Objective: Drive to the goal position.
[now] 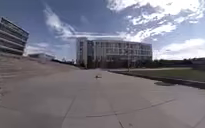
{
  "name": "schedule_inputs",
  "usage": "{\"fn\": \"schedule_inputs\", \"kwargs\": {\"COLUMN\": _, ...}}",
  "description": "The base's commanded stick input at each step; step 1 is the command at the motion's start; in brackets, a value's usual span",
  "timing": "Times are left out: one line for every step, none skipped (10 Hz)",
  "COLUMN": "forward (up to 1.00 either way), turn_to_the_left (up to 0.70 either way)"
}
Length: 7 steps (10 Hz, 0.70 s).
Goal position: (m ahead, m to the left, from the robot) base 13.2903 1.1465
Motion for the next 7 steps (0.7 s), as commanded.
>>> {"fn": "schedule_inputs", "kwargs": {"forward": 0.70, "turn_to_the_left": 0.03}}
{"fn": "schedule_inputs", "kwargs": {"forward": 0.70, "turn_to_the_left": 0.03}}
{"fn": "schedule_inputs", "kwargs": {"forward": 0.70, "turn_to_the_left": 0.03}}
{"fn": "schedule_inputs", "kwargs": {"forward": 0.70, "turn_to_the_left": 0.03}}
{"fn": "schedule_inputs", "kwargs": {"forward": 0.70, "turn_to_the_left": 0.03}}
{"fn": "schedule_inputs", "kwargs": {"forward": 0.70, "turn_to_the_left": 0.03}}
{"fn": "schedule_inputs", "kwargs": {"forward": 0.70, "turn_to_the_left": 0.03}}
